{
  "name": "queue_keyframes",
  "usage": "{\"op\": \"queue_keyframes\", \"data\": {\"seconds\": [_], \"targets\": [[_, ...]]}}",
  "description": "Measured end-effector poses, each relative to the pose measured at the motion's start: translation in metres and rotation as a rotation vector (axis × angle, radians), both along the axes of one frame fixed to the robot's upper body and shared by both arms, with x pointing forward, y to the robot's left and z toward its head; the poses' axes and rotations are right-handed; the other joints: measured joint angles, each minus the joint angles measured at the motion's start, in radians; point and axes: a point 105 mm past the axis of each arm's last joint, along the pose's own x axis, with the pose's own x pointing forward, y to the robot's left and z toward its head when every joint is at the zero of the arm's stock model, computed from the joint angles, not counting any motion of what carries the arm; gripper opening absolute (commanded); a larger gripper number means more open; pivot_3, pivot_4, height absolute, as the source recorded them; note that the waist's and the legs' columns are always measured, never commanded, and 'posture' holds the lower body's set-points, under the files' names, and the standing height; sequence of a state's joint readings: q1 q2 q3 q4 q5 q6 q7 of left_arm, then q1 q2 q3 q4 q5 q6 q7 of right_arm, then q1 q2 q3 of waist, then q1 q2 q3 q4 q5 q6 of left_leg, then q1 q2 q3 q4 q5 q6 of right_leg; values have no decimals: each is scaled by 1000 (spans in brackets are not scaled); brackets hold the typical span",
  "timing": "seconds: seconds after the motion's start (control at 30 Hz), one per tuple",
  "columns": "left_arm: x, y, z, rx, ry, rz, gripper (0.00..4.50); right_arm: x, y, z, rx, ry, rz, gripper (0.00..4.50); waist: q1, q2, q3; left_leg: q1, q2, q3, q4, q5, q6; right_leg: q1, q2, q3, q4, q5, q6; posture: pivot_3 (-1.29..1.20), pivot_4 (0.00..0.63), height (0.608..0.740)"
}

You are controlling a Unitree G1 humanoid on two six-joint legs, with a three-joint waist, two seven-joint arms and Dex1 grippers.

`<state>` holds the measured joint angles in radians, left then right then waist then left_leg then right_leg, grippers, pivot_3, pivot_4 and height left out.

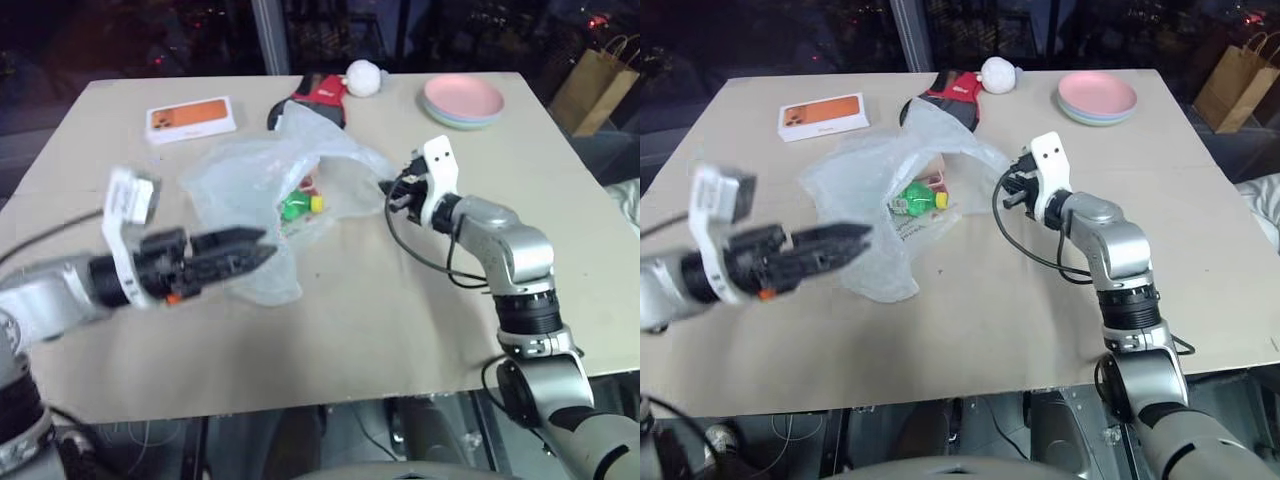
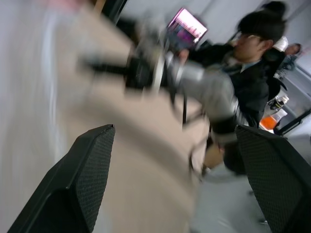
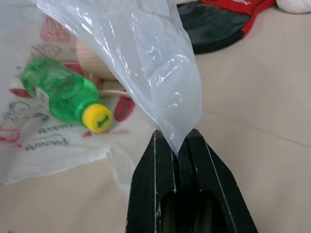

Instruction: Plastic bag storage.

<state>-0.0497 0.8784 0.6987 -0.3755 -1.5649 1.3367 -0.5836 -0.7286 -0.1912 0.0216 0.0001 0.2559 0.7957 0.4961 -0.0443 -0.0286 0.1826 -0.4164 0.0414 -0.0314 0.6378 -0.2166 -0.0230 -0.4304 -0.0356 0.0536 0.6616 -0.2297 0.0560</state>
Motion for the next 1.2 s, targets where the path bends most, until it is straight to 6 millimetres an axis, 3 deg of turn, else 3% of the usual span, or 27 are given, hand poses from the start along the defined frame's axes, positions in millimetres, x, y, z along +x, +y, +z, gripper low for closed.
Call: {"op": "queue_keyframes", "data": {"seconds": [0.07, 0.17, 0.3, 0.4, 0.53, 0.67, 0.8, 0.87, 0.97, 1.0, 1.1, 1.2], "targets": [[-10, 8, -11, 11, 45, 43, 4104, -1, 0, -1, 2, 3, 2, 0, 3, 0, 0, 0, 0, -1, 0, 0, 0, 0, 0, -1, 0, 0, -1, 0, 150, 740], [-28, 4, -25, 49, 89, 34, 4104, -3, 2, -3, 10, 14, 16, 0, 10, 0, 0, 0, 0, -1, 0, 0, 0, 1, 0, -1, 0, -2, -4, 0, 150, 740], [-29, 3, -44, 113, 90, 81, 4104, -6, 5, -5, 5, 17, 32, 0, 7, 1, 0, 1, 0, 1, 0, 0, 0, 1, 0, 0, 0, -3, -4, 0, 150, 740], [-19, -7, -63, 159, 65, 119, 4104, -7, 5, -6, 3, 18, 35, 0, 8, 0, 0, 1, 0, 0, 0, 0, 0, 1, 1, 0, 0, -2, -4, 0, 150, 740], [12, -25, -62, 171, -46, 168, 4104, -10, 7, -6, -1, 17, 44, 0, 9, 0, -1, 1, 0, 0, 1, 0, 0, 2, 1, 0, 0, 0, -1, 0, 150, 740], [38, -35, -69, 119, -50, 263, 4104, -13, 6, -9, -10, 25, 43, 0, 4, 0, -1, 0, 0, 0, 1, 0, 0, 2, 1, 0, 0, 0, -1, 0, 150, 740], [51, -36, -74, 101, -30, 333, 2928, -14, 5, -10, -16, 30, 41, 0, 3, 0, -1, 1, 0, 0, 1, 0, 0, 2, 1, 0, 0, 0, -1, 0, 150, 740], [60, -37, -73, 15, -8, 380, 1981, -15, 5, -9, -16, 28, 43, 0, 4, 0, -1, 0, 0, -1, 2, 0, 0, 2, 1, 0, 0, 0, -1, 0, 150, 740], [60, -35, -51, -172, 0, 366, 431, -16, 4, -7, -16, 23, 44, 0, 3, 0, -1, 0, 0, -1, 2, 0, 0, 2, 1, -1, 0, 0, -1, 0, 150, 740], [58, -32, -42, -213, -12, 360, 192, -16, 3, -7, -14, 25, 43, 0, 3, 0, -1, 0, 0, -1, 2, 0, 0, 2, 1, -1, 0, 0, -1, 0, 150, 740], [47, -17, -5, -320, -37, 275, 71, -13, -2, 2, 29, 25, 38, 0, 4, 0, 0, 0, 0, -2, 2, 0, 0, 2, 1, -1, 1, 0, -1, 0, 150, 740], [46, 1, 54, -422, -165, 222, 71, -6, -4, 37, 110, -30, 49, 0, 7, 0, 0, 0, 0, -2, 5, 0, 0, 3, 1, -2, 1, 0, 0, 0, 150, 740]]}}
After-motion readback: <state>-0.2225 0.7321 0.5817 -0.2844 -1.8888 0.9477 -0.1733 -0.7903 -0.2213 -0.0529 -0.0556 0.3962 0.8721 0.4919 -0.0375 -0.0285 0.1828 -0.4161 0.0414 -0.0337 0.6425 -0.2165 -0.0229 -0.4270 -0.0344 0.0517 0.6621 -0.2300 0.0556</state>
